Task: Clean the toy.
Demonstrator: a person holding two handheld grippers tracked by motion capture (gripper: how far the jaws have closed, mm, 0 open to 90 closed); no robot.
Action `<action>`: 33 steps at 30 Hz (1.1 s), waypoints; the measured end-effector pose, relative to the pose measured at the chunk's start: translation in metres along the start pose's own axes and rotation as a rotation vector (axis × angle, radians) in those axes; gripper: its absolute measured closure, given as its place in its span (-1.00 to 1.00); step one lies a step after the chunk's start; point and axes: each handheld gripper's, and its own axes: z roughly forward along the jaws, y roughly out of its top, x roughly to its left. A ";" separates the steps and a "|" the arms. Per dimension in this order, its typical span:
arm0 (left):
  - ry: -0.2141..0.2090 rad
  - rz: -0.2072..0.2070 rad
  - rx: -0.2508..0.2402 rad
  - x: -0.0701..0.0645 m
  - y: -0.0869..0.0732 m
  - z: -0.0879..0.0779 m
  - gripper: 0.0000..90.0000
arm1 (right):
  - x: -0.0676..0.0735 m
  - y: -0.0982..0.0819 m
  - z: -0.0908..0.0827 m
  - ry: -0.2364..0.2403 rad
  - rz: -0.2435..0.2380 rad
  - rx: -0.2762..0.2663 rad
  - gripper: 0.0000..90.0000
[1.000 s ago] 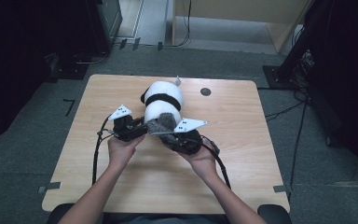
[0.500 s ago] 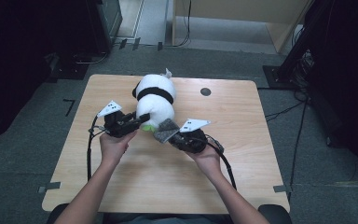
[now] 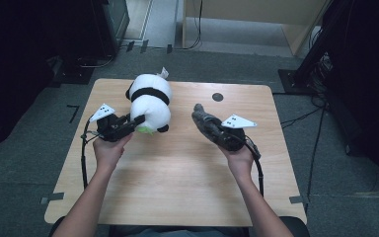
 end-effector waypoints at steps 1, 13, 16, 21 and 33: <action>0.004 0.009 0.007 0.002 -0.001 0.000 0.33 | -0.006 -0.002 -0.001 -0.029 0.014 0.005 0.70; 0.048 0.001 0.028 0.031 -0.013 -0.002 0.33 | -0.056 -0.019 -0.009 -0.155 0.162 -0.032 0.69; 0.055 -0.017 0.022 0.038 -0.013 -0.004 0.33 | -0.064 -0.023 -0.010 -0.184 0.163 -0.034 0.69; 0.073 -0.016 0.021 0.046 -0.014 -0.005 0.33 | -0.082 -0.030 -0.010 -0.205 0.204 -0.022 0.67; 0.089 -0.019 0.084 0.064 -0.024 0.006 0.21 | -0.115 -0.057 0.008 -0.237 0.267 0.062 0.56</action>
